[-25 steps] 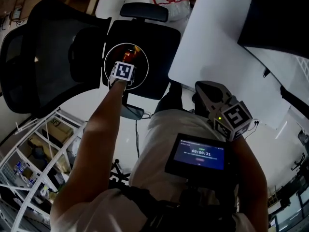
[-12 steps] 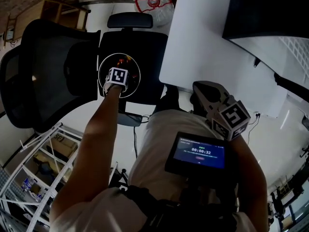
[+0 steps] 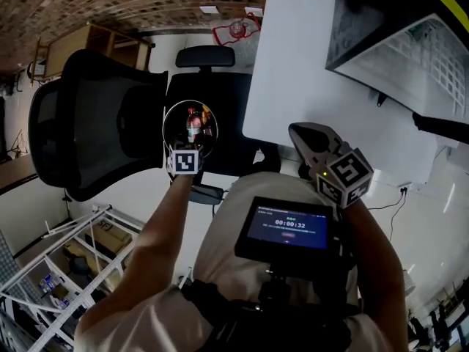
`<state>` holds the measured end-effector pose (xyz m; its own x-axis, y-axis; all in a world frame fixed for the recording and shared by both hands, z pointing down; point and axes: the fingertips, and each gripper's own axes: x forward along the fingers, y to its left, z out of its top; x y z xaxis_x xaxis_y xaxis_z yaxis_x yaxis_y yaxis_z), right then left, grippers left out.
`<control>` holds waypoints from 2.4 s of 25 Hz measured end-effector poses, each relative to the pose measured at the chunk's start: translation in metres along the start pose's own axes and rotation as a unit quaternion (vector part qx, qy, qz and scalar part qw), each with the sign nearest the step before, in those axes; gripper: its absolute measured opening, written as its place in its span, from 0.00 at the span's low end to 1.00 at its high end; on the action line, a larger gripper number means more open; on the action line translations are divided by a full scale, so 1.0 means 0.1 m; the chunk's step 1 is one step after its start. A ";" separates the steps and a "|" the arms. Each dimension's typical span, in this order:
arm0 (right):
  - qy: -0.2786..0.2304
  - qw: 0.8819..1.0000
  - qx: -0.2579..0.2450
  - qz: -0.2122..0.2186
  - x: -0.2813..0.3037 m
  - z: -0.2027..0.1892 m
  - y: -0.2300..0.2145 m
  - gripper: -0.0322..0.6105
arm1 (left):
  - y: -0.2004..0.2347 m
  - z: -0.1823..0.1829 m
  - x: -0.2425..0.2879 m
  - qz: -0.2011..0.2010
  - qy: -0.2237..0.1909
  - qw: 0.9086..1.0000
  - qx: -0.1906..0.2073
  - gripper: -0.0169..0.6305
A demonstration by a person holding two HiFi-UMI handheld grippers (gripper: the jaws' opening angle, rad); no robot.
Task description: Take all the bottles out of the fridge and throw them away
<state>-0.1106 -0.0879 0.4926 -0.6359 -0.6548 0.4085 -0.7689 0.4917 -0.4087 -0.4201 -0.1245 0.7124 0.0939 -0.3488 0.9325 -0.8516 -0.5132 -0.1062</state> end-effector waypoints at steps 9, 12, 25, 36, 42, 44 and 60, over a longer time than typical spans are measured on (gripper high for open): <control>-0.044 0.998 0.023 -0.035 -0.53 0.07 -0.33 0.05 | -1.29 1.24 -0.92 -0.123 -0.219 0.965 0.080 0.03; -0.058 0.997 0.030 -0.051 -0.74 0.08 -0.48 0.05 | -1.72 1.71 -1.24 -0.178 -0.286 0.937 0.090 0.03; -0.129 0.983 0.044 -0.122 -1.77 0.17 -1.14 0.05 | -3.42 2.85 -1.96 -0.296 -0.378 0.859 0.177 0.03; -0.170 0.972 0.047 -0.159 -2.42 0.17 -1.39 0.05 | -4.36 3.05 -2.28 -0.365 -0.369 0.829 0.206 0.03; -0.183 0.969 0.041 -0.163 -2.61 0.18 -1.44 0.05 | -4.70 3.07 -2.42 -0.384 -0.363 0.822 0.212 0.03; -0.187 0.968 0.038 -0.163 -2.65 0.19 -1.45 0.05 | -4.77 3.09 -2.45 -0.388 -0.365 0.819 0.212 0.03; -0.195 0.969 0.012 -0.153 -2.82 0.28 -1.48 0.05 | -5.01 3.17 -2.63 -0.394 -0.384 0.808 0.209 0.03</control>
<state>0.1843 0.0080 0.4151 -0.3010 -0.9373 0.1756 -0.9128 0.2299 -0.3375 0.1455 -0.0243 0.4114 0.9515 -0.0850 0.2956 -0.1368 -0.9777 0.1592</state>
